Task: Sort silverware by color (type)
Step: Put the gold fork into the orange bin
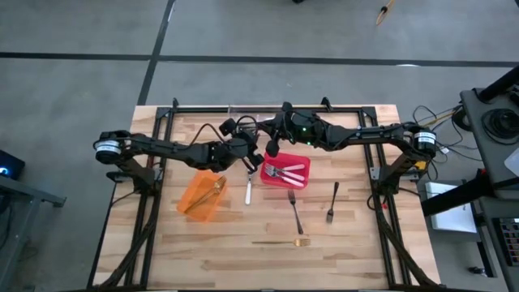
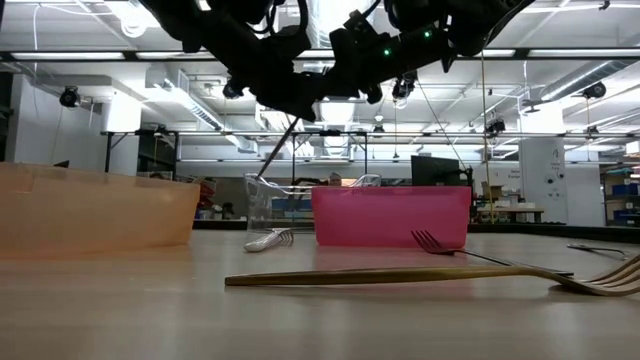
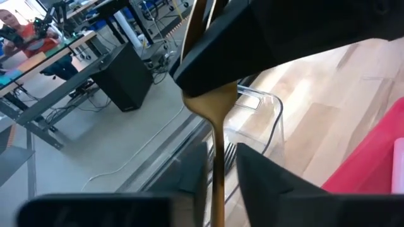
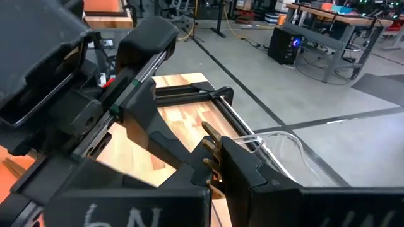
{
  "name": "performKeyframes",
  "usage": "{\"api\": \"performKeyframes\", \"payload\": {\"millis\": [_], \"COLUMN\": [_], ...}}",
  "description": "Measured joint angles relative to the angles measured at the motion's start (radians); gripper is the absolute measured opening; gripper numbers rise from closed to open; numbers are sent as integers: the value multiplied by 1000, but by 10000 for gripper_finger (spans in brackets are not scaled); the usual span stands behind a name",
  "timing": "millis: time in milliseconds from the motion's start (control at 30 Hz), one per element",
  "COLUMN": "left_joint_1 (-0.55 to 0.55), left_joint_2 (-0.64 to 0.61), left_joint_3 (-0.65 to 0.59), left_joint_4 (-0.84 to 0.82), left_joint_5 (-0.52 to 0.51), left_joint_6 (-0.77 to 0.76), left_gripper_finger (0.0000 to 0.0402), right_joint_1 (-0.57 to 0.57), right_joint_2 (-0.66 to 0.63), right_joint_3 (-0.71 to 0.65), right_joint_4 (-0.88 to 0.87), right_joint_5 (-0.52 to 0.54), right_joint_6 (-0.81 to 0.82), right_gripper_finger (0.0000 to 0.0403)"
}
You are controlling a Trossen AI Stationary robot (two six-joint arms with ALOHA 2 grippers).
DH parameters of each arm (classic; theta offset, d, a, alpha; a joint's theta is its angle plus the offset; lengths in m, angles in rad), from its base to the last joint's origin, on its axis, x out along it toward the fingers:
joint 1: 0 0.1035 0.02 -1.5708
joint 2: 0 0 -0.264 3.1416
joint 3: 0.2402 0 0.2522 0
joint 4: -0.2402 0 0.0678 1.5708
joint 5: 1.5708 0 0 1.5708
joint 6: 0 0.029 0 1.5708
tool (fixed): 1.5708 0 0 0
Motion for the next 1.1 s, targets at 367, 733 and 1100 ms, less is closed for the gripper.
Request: {"api": "performKeyframes", "payload": {"millis": [367, 733, 1100], "left_joint_1": [0, 1, 3], "left_joint_2": [-1, -18, -80], "left_joint_3": [-1, -1, -1], "left_joint_4": [12, -20, -156], "left_joint_5": [1, 35, 84], "left_joint_6": [-14, -41, -110], "left_gripper_finger": [4, 2, 1], "right_joint_1": [0, 0, 0], "right_joint_2": [0, -15, -113], "right_joint_3": [0, 0, 0], "right_joint_4": [-8, -35, -180], "right_joint_5": [-1, 3, 2], "right_joint_6": [7, 18, 18], "right_gripper_finger": [52, 131, 170]}}
